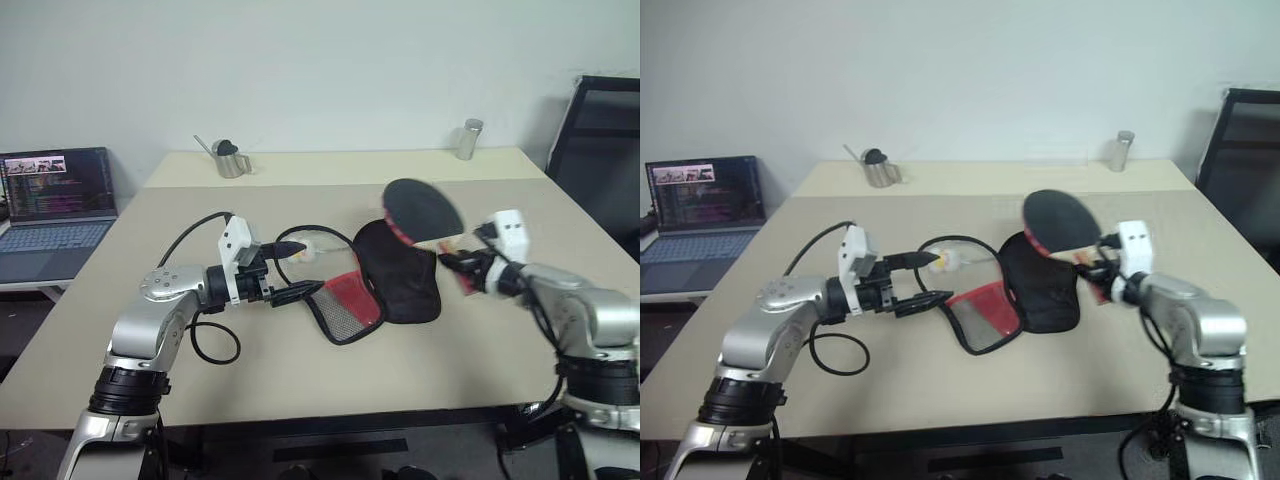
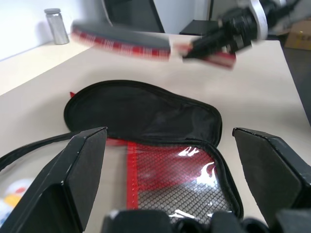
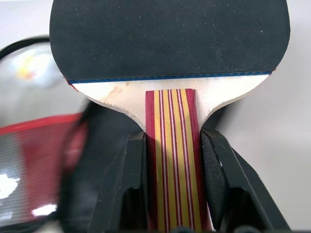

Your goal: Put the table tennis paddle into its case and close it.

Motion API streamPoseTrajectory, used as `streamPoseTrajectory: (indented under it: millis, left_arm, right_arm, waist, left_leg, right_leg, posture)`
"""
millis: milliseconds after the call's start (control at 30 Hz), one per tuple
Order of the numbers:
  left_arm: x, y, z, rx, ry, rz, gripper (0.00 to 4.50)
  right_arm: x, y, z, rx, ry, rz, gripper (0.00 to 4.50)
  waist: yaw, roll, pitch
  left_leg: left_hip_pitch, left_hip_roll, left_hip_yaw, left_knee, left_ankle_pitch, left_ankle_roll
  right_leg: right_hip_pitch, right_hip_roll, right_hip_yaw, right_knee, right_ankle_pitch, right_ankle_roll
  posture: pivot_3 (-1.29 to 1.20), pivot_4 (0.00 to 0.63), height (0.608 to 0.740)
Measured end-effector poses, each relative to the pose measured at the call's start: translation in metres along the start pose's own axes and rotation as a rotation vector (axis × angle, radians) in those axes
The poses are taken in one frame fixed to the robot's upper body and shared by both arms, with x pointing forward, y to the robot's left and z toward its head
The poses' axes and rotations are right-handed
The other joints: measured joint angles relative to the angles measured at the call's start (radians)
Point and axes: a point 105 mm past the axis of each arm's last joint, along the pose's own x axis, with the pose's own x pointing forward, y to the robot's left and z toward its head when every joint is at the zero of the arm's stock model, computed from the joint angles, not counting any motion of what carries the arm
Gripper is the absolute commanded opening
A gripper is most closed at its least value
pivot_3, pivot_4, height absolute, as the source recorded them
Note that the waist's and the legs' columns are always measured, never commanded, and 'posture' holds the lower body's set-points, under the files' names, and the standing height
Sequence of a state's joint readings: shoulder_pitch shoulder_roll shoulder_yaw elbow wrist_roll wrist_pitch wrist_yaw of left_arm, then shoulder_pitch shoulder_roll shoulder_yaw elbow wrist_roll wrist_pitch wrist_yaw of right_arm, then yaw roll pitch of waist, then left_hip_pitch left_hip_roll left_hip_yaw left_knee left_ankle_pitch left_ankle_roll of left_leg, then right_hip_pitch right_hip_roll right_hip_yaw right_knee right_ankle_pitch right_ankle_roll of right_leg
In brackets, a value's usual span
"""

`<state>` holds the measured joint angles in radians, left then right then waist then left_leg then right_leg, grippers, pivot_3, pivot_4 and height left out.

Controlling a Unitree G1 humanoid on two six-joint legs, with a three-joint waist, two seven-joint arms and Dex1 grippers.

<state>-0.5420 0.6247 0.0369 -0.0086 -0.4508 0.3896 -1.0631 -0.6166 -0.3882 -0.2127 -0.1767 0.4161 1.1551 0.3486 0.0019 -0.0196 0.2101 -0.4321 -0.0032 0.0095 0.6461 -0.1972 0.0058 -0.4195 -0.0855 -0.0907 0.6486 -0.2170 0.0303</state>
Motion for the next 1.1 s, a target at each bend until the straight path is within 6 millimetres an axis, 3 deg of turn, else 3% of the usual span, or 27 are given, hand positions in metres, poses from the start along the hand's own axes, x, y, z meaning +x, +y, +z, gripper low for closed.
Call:
streamPoseTrajectory:
  millis: [133, 433, 767, 1100]
  left_arm:
    - [0.0, 0.0, -0.001, -0.004, 0.0, 0.005, 4.5]
    - [0.0, 0.001, 0.0, -0.004, 0.0, 0.008, 4.5]
    - [0.001, 0.0, 0.0, -0.003, -0.006, 0.009, 4.5]
    - [0.002, 0.0, 0.0, -0.004, -0.008, 0.015, 4.5]
  right_arm:
    - [0.013, 0.018, -0.011, 0.063, 0.013, -0.018, 1.11]
    - [0.03, 0.035, -0.03, 0.116, 0.052, -0.117, 1.11]
    - [0.044, 0.026, -0.047, 0.108, 0.094, -0.181, 1.11]
    - [0.051, 0.019, -0.051, 0.099, 0.088, -0.227, 1.11]
  waist:
    - [0.004, 0.0, 0.0]
    - [-0.003, 0.0, 0.0]
    - [-0.004, 0.0, 0.0]
    - [-0.004, 0.0, 0.0]
  left_leg:
    - [0.0, -0.001, 0.0, 0.0, 0.0, 0.0]
    - [0.0, -0.001, 0.0, 0.0, 0.0, 0.0]
    - [0.0, -0.001, 0.0, -0.001, 0.0, 0.0]
    - [0.0, -0.001, 0.0, -0.001, 0.0, 0.0]
  right_leg:
    - [0.0, -0.001, 0.0, -0.001, 0.0, 0.0]
    - [-0.001, 0.0, 0.0, 0.0, 0.0, 0.0]
    - [-0.001, 0.0, 0.0, 0.0, 0.0, 0.0]
    - [-0.001, 0.0, 0.0, 0.0, 0.0, 0.0]
  posture:
    - [0.0, 0.15, 0.74]
    - [0.0, 0.15, 0.74]
    - [0.0, 0.15, 0.74]
    - [0.0, 0.15, 0.74]
